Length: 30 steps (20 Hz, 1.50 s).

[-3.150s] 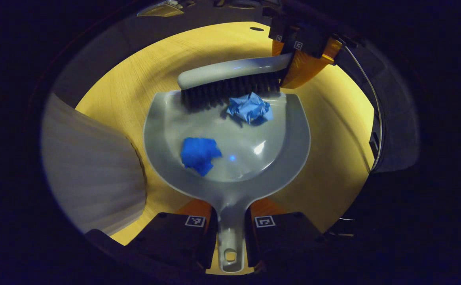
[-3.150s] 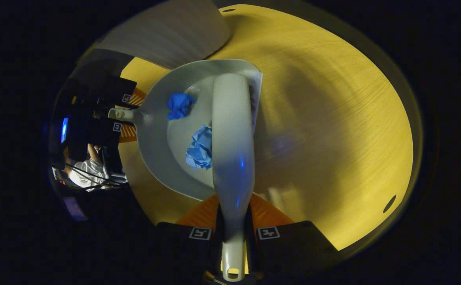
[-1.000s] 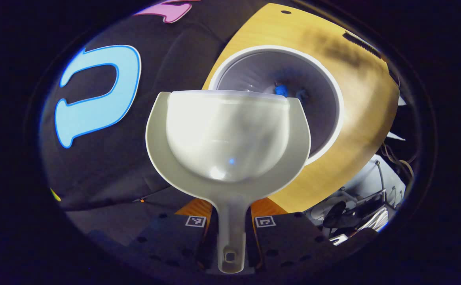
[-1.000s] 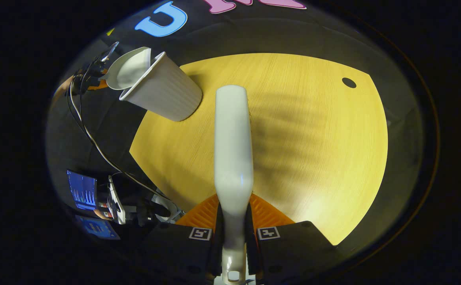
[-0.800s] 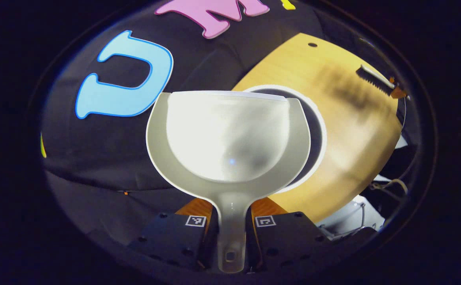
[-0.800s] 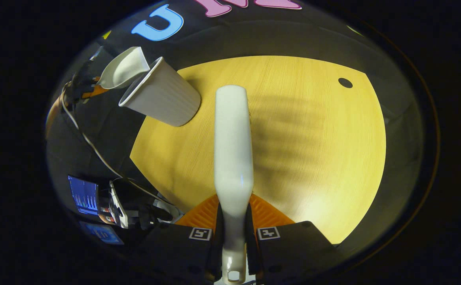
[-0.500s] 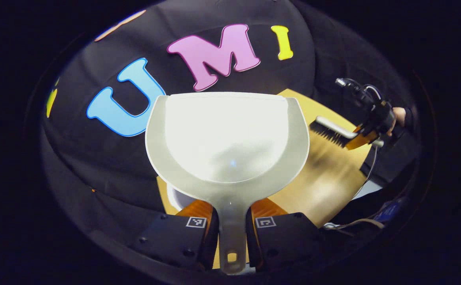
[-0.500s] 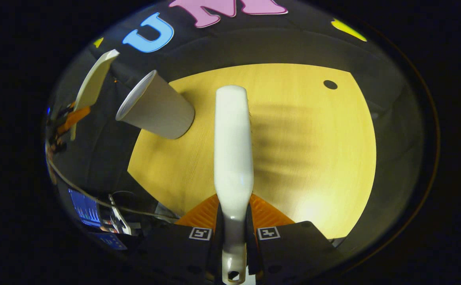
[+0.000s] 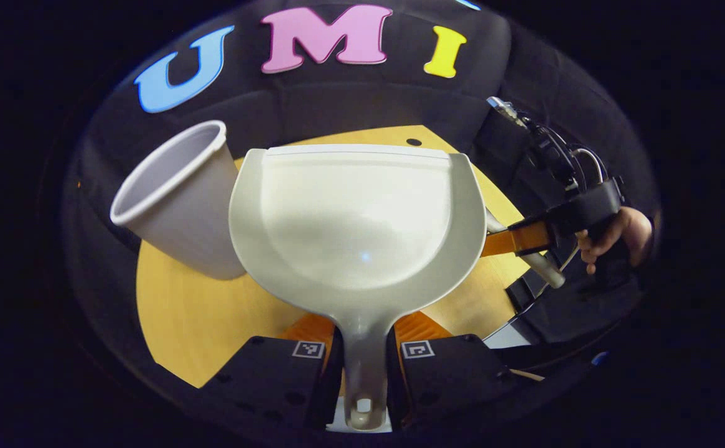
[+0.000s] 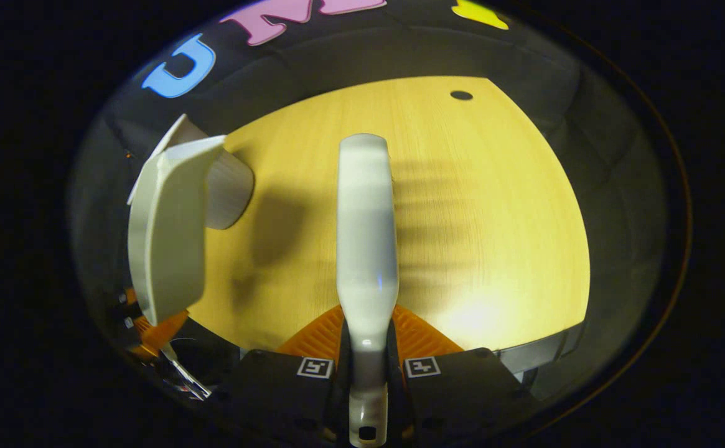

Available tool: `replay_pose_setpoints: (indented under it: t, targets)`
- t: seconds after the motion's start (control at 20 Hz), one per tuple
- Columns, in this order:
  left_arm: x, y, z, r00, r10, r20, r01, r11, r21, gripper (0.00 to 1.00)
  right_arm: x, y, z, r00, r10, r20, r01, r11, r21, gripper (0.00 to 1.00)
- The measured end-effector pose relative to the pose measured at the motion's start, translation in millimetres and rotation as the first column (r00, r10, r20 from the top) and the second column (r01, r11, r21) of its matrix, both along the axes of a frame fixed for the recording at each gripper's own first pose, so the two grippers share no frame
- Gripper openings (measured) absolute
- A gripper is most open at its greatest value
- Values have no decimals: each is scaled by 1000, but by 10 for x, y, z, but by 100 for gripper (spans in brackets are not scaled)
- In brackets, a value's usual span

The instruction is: Pick up the small broom and dustpan from the desktop, sweep the trash into the dustpan with the broom, and then empty the trash into the garbage bin.

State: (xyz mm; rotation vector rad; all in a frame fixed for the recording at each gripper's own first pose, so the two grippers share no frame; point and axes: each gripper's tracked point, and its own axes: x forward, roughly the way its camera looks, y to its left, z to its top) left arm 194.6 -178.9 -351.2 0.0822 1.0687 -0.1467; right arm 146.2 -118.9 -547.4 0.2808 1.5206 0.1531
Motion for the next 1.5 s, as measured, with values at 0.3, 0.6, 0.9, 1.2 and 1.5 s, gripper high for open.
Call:
replay_pose_setpoints:
  t: [0.3,0.6,0.9,1.2,1.5]
  targets:
    - [317,63,-761,972,169,-164,-165,985,41,29,-217,-41,-610,991,41,-124,-60,986,-156,28]
    - [405,203,-751,924,262,-277,-273,962,0,29,183,80,-404,985,99,-142,-122,979,-162,28]
    - [470,237,-718,905,277,-323,-284,959,29,30,198,141,-423,975,107,-194,-138,979,-152,28]
    - [449,210,-732,912,234,-336,-237,971,33,32,207,189,-391,974,87,-210,-113,987,-117,30]
    - [435,114,-577,922,231,-311,-233,972,31,82,348,217,-206,988,72,-136,-85,992,-94,86]
